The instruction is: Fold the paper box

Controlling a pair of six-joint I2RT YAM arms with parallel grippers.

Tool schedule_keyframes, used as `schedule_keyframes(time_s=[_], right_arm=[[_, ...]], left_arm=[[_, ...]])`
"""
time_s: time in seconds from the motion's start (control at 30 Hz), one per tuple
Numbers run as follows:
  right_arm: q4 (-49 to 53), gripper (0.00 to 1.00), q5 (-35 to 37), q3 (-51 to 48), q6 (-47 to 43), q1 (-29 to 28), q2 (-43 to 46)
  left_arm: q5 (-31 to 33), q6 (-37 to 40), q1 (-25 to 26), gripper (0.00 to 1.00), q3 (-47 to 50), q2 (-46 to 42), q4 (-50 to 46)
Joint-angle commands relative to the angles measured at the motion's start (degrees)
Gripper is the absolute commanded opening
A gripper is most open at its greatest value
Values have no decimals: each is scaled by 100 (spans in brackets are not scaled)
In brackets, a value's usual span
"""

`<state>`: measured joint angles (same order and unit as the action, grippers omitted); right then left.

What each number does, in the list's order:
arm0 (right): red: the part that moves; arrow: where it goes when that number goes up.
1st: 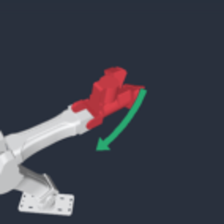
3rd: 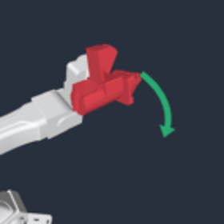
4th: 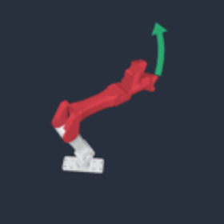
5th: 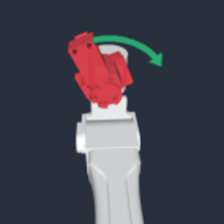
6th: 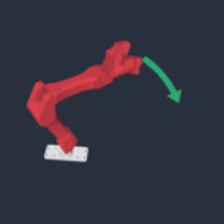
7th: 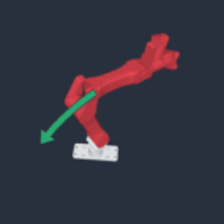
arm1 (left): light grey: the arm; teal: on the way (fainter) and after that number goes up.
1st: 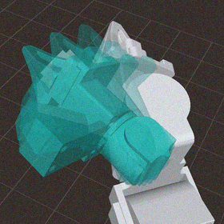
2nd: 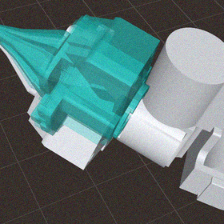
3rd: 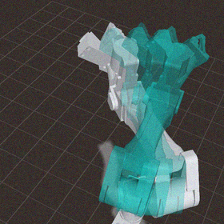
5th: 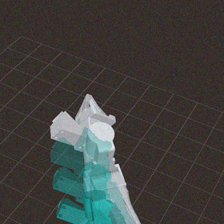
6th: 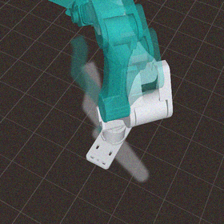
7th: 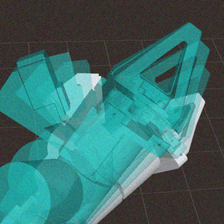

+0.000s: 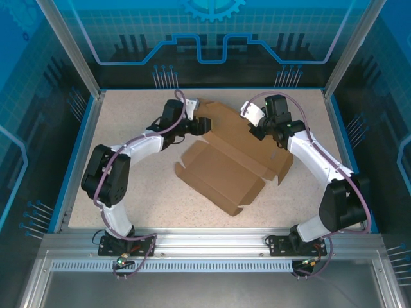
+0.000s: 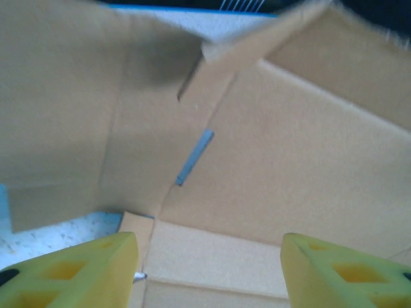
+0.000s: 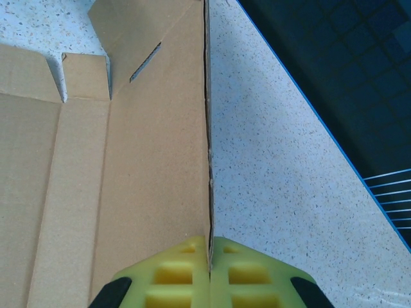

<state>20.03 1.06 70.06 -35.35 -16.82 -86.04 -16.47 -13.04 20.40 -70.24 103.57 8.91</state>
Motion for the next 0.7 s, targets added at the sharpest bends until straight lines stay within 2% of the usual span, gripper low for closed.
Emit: schedule_keyframes(time_s=[0.0, 0.37, 0.67], right_arm=[[-97, 3, 16, -30, 20, -37, 141], [-61, 3, 58, 38, 4, -102, 52], [-140, 3, 188, 102, 64, -163, -59]], left_arm=[[-441, 148, -154, 63, -548, 106, -275], [-1295, -50, -230, 63, -2026, 953, -871], [-2060, -718, -177, 58, -1566, 859, -105]])
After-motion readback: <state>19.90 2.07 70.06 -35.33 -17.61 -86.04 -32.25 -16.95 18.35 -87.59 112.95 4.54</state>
